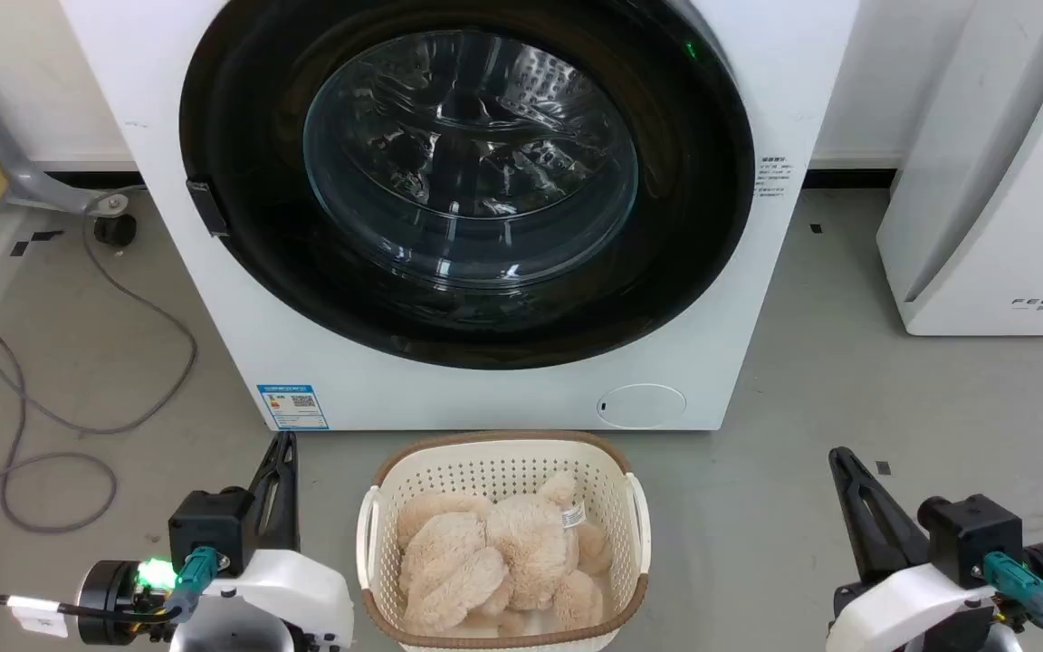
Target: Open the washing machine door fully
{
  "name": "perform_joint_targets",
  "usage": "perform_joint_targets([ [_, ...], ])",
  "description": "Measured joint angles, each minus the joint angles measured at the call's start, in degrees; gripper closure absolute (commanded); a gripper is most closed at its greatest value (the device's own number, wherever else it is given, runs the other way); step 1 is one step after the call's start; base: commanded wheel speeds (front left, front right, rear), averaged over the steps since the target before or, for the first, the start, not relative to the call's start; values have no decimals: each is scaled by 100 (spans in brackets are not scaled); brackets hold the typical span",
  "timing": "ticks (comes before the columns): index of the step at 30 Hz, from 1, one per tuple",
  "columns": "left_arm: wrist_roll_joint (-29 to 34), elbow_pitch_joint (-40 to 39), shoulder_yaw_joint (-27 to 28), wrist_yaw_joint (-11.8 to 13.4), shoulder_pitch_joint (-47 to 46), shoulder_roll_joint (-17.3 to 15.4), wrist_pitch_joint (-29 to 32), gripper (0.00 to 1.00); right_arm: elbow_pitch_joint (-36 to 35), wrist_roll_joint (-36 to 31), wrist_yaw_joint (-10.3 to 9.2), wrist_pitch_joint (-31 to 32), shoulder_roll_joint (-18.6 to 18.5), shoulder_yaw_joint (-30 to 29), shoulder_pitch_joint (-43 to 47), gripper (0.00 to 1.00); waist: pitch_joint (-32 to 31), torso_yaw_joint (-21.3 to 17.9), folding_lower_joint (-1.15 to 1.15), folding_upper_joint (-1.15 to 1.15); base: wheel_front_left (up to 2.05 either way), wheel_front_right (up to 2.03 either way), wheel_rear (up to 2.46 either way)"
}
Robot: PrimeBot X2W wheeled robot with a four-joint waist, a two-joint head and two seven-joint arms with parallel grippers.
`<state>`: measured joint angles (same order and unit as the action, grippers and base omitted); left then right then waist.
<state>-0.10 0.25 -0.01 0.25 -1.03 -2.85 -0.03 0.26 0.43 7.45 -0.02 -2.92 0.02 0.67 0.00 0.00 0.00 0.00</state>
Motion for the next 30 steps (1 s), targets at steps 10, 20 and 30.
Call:
perform_joint_targets([
  [10, -9, 38, -47, 9, -3, 0, -10, 0, 30, 14, 0, -16, 0, -1, 3, 0, 3, -3, 0, 0, 0, 0, 0],
  [20, -77, 145, -147, 11, -11, 1, -126, 0, 146, 118, 0, -119, 0, -7, 4, 100, 14, -8, 0, 0, 0, 0, 0],
  [30, -169, 215, -267, 16, -21, 2, -258, 0, 243, 346, 0, -245, 0, -10, 4, 100, 35, -18, 0, 0, 0, 0, 0],
])
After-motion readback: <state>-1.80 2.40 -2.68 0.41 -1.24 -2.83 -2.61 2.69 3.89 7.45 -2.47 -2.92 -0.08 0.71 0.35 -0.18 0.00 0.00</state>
